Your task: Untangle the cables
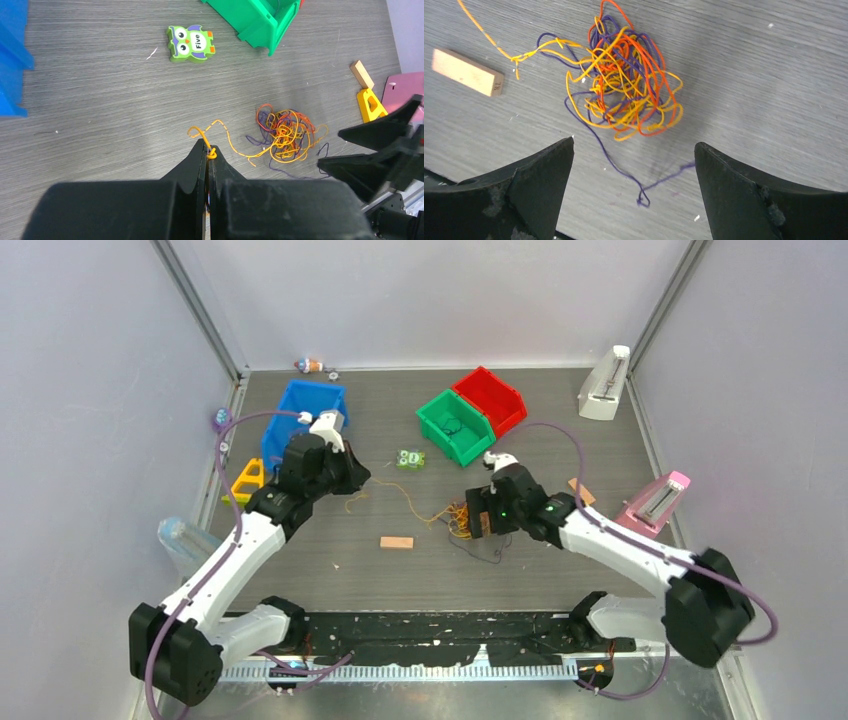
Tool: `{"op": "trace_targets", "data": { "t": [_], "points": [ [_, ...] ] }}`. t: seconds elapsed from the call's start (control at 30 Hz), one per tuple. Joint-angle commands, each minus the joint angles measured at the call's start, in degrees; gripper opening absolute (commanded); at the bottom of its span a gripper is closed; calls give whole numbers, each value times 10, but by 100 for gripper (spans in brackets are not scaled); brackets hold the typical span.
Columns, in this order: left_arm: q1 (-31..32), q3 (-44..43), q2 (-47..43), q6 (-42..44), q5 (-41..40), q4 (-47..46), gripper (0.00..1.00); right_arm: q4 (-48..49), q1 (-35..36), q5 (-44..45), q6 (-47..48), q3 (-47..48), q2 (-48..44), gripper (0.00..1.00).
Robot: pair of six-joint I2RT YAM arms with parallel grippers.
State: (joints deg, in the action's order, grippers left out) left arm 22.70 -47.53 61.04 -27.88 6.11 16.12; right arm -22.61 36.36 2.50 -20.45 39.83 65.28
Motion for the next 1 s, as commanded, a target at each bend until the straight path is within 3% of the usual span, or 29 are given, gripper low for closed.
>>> {"op": "trace_targets", "data": {
  "t": [0.0,0.13,0.27,0.4,0.57,0.73,0.87,0.97],
  "points": [
    [-2,-21,-24,17,-6,10,0,8,46,91,3,58,94,95],
    [-2,-14,-26,15,-3,5,0,4,69,161,-24,92,169,99],
    [-2,-7,-33,17,-17,5,0,-33,67,244,-73,117,237,95],
    [-5,8,-68,11,-102,21,0,-89,43,313,-127,123,272,90],
    [-57,43,-141,-37,-214,50,0,-63,-30,289,-176,64,200,86],
    [-124,69,-220,-81,-272,72,0,-43,-156,240,-212,-6,122,82],
    [-146,87,-256,-92,-265,60,0,-21,-204,220,-213,-44,51,80],
    [-145,87,-259,-77,-196,31,0,-18,-207,202,-184,-42,14,81]
  ]
}}
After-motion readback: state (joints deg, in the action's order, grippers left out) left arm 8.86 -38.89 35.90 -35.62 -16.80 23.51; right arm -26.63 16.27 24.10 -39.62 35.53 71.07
